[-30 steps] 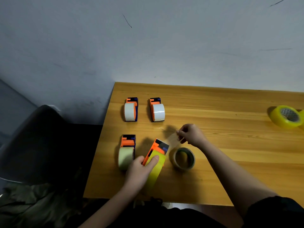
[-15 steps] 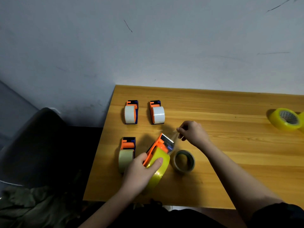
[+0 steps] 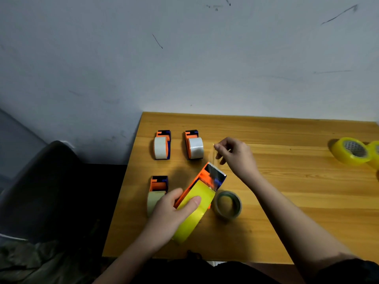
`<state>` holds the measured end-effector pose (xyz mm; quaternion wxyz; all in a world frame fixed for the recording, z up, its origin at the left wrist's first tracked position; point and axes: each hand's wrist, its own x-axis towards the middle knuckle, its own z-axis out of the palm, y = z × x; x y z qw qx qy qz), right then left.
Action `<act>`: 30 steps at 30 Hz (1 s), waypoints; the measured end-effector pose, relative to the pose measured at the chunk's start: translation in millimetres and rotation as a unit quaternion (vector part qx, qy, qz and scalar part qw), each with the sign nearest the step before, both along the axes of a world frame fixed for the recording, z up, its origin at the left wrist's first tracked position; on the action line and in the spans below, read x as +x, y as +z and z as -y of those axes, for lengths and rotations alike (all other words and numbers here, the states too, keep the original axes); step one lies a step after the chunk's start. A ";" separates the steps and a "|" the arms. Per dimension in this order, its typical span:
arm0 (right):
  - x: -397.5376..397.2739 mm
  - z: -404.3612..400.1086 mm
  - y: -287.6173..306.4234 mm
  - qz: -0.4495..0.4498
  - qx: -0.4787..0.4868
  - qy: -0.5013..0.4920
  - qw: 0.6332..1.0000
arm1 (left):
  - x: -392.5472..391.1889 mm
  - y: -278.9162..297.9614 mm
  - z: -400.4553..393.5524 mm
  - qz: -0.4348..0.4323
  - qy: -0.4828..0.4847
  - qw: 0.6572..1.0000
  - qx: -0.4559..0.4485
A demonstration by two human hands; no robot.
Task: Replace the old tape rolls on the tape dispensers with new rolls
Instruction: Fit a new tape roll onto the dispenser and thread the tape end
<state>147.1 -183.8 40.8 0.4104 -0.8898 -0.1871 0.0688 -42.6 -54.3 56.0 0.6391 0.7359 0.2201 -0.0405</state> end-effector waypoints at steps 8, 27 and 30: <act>-7.7 0.2 7.8 0.063 0.109 0.036 0.991 | -1.2 30.4 -6.0 0.013 -0.048 0.995 -0.089; -21.4 -23.7 12.6 -0.165 0.461 0.005 0.872 | -2.0 34.0 -18.6 -0.009 -0.022 0.985 -0.170; -27.0 -21.7 19.5 -0.139 0.465 -0.040 0.873 | -2.9 35.5 -17.3 0.007 -0.013 0.986 -0.165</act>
